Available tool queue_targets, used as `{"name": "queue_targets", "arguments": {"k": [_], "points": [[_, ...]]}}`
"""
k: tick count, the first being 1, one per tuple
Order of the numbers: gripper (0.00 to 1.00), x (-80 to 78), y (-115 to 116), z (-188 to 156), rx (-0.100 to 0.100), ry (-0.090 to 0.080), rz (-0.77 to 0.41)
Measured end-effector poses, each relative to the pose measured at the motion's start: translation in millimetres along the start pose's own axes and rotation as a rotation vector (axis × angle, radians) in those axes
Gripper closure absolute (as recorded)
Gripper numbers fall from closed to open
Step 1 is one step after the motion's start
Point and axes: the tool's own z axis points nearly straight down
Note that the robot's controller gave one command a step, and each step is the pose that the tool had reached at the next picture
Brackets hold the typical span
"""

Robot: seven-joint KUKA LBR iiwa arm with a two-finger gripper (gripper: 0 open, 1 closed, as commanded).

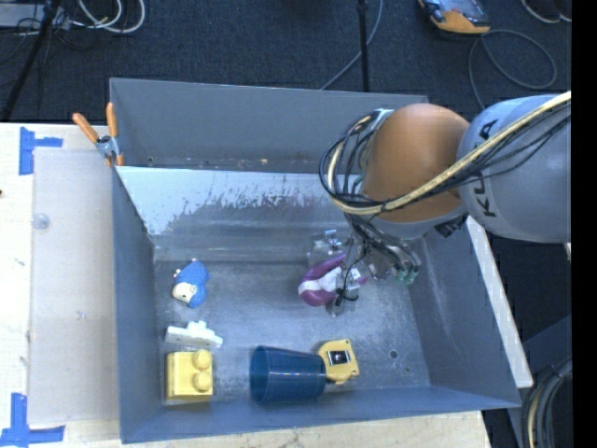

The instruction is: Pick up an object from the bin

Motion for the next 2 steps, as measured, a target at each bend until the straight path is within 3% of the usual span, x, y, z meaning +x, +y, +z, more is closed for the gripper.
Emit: {"name": "queue_targets", "arguments": {"k": [1,2], "points": [[1.00,-1.1,0.2,-14.5,0.000,-0.002,0.001],[1.00,4.8,2.0,-25.1,0.001,-0.012,0.074]]}}
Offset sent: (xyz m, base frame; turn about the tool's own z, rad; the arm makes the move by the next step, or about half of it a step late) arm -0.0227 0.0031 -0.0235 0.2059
